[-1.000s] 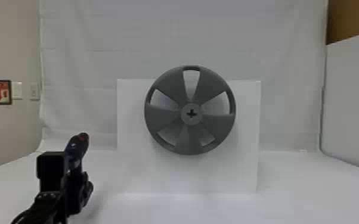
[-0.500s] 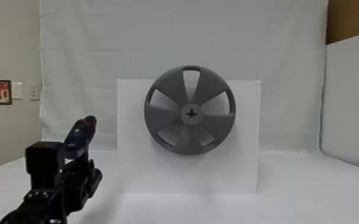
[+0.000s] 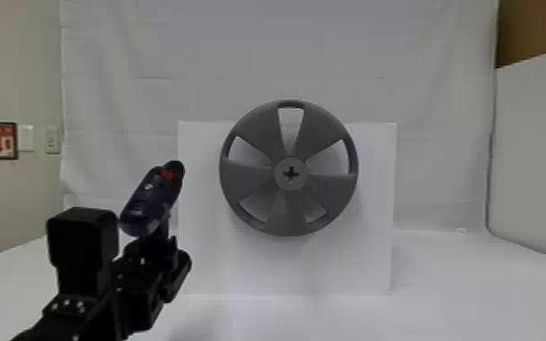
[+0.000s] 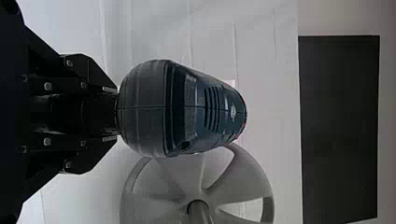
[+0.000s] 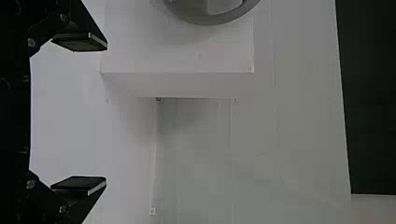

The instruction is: Grasp the drill and bring into the middle of wheel

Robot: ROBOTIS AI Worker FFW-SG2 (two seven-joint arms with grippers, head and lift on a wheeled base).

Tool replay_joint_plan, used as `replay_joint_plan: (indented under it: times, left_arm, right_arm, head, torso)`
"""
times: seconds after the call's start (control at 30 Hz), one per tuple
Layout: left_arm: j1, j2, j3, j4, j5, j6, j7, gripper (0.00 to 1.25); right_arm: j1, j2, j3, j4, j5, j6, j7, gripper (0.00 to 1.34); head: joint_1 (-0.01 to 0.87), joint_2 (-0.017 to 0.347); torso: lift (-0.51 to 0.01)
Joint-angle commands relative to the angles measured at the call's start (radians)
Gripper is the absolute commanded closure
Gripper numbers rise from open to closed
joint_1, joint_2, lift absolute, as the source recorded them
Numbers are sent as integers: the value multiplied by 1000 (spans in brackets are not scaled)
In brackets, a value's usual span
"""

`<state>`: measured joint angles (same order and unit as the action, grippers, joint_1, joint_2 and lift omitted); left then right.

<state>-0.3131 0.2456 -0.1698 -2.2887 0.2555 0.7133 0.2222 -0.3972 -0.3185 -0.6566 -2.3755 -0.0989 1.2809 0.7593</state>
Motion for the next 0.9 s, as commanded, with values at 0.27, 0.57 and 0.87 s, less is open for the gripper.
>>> replay_joint_plan:
  times: [0.27,0.57,0.87]
  left_arm:
    - [-63,17,-106,-18,105,92,36,1194]
    - [-127,8,-148,-18,128,156,37,1193]
    - [-162,-11,-159,23,169,156,37,1193]
  right_arm:
    - [-2,4,12,-1,19,3,0,266]
    - [-3,6,26,-1,38,5,0,266]
    - [-5,6,35,-1,50,9,0,266]
  head:
    - [54,31]
    - [54,31]
    - [54,31]
  torso:
    - [-403]
    - [-403]
    - [-403]
